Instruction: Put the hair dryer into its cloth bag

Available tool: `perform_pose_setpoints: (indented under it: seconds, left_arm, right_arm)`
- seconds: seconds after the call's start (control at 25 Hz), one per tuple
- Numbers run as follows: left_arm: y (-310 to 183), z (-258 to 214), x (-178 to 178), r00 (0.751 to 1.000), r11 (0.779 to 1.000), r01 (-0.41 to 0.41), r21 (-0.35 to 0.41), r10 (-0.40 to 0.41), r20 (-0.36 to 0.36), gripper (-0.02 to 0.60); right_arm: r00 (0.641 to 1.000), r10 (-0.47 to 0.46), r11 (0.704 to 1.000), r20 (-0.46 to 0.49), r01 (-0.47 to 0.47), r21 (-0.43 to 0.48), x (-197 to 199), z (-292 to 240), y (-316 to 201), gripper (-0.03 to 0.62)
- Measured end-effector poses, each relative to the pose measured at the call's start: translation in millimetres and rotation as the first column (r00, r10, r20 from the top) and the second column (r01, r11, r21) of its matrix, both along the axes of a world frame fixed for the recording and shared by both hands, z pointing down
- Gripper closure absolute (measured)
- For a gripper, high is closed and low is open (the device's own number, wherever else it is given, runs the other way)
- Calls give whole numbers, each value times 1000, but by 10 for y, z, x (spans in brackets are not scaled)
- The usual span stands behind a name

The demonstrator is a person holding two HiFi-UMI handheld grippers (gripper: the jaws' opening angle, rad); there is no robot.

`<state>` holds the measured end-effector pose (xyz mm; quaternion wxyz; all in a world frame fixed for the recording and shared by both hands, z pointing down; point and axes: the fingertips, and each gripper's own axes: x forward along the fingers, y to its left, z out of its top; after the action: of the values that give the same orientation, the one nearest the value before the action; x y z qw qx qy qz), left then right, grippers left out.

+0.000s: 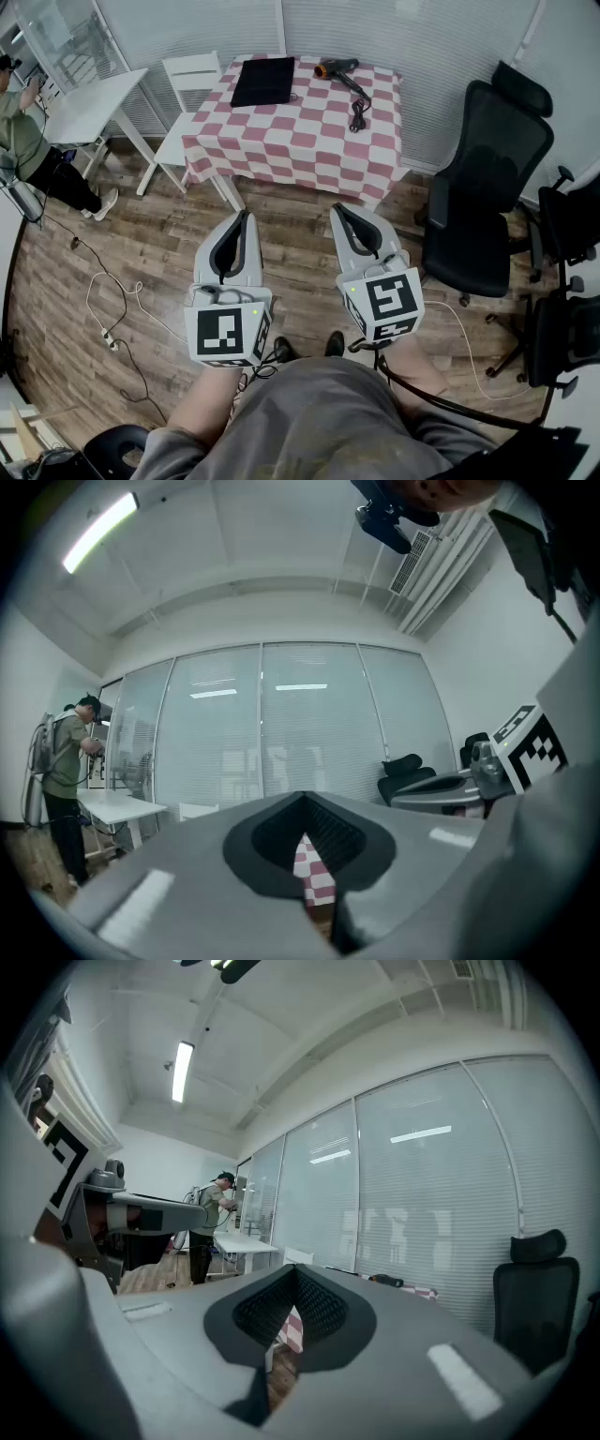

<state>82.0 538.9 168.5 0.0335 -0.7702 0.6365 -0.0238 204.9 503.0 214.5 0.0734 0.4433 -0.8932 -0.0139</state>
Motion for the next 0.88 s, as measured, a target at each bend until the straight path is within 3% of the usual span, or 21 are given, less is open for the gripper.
perform_pose_setpoints:
  seconds: [0.44, 0.6, 0.88]
  left_arm:
    - [-125, 127, 317, 1000, 999, 3, -32, -3, -4, 581]
    - [-173, 178, 419, 1000, 999, 14, -50, -14, 2, 581]
    - [-309, 436, 241, 999, 994, 37, -105, -37, 3, 581]
  right_arm:
    - [1000, -12, 1000, 19, 13, -15, 303, 113, -134, 568]
    - [997, -28, 997, 67, 32, -69, 424, 216, -250, 566]
    - [997, -42, 989, 66, 51, -136, 274, 491, -455, 566]
